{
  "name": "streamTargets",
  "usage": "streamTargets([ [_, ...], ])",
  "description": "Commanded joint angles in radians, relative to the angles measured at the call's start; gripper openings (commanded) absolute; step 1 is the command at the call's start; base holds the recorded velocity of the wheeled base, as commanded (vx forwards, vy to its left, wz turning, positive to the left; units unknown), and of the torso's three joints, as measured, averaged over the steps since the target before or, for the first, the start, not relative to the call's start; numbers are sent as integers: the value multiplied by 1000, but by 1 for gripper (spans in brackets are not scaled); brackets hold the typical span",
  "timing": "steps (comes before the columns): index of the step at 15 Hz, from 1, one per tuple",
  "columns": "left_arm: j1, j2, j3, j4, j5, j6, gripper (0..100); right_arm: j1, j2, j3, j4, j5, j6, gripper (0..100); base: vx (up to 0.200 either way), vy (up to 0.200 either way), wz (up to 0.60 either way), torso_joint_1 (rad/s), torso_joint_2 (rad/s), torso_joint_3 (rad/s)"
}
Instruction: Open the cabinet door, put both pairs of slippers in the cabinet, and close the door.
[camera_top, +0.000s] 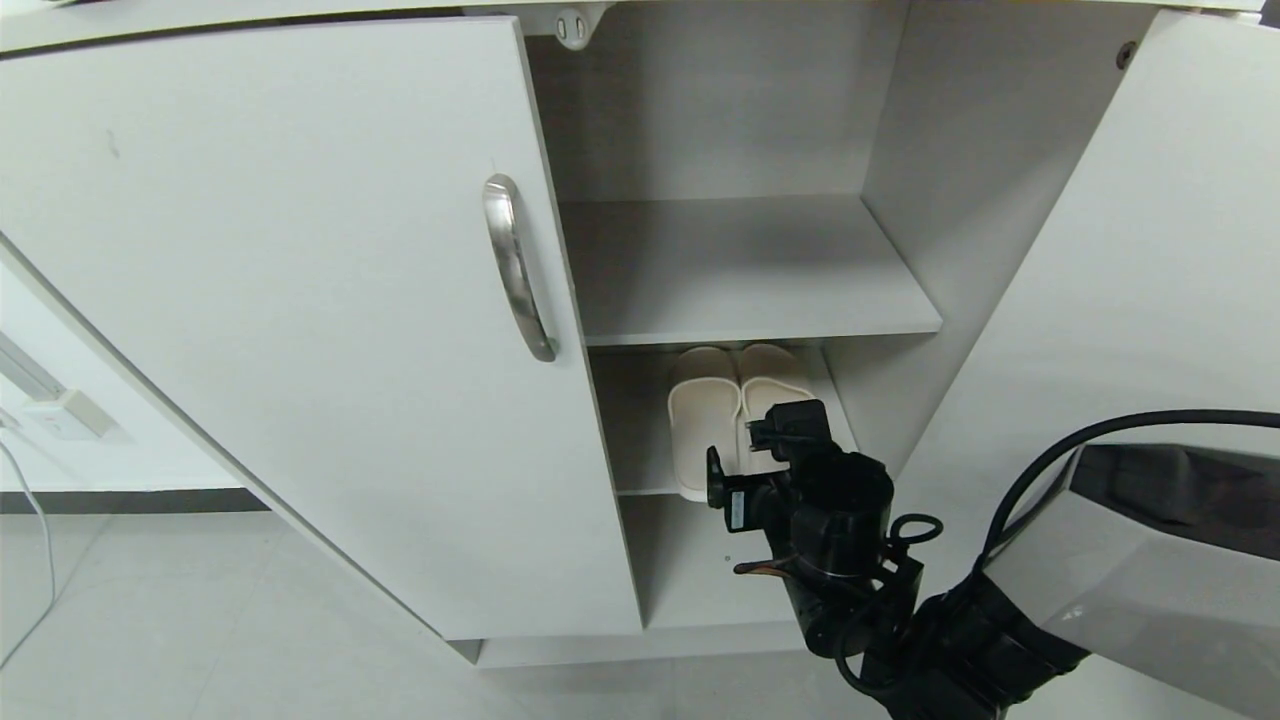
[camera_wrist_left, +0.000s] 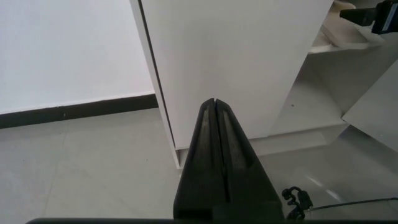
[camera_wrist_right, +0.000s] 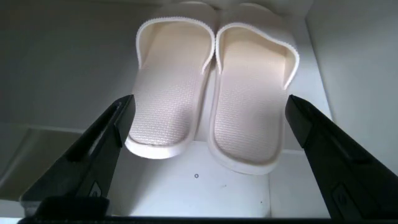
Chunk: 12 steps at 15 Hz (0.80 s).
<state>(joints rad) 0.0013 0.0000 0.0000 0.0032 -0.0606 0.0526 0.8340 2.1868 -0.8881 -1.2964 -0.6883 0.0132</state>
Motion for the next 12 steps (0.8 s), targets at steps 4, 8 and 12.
streamTargets([
  [4, 0, 2, -2, 1, 1, -3, 0, 2, -30, 6, 0, 3, -1, 100, -200, 0, 0, 4, 1, -1],
  [8, 0, 2, 0, 0, 2, 0, 0, 5, -33, 12, 0, 6, -1, 100, -50, 0, 0, -1, -1, 1],
  [12, 0, 2, 0, 0, 2, 0, 0, 5, -33, 12, 0, 6, -1, 100, 0, 0, 0, 0, 0, 0],
])
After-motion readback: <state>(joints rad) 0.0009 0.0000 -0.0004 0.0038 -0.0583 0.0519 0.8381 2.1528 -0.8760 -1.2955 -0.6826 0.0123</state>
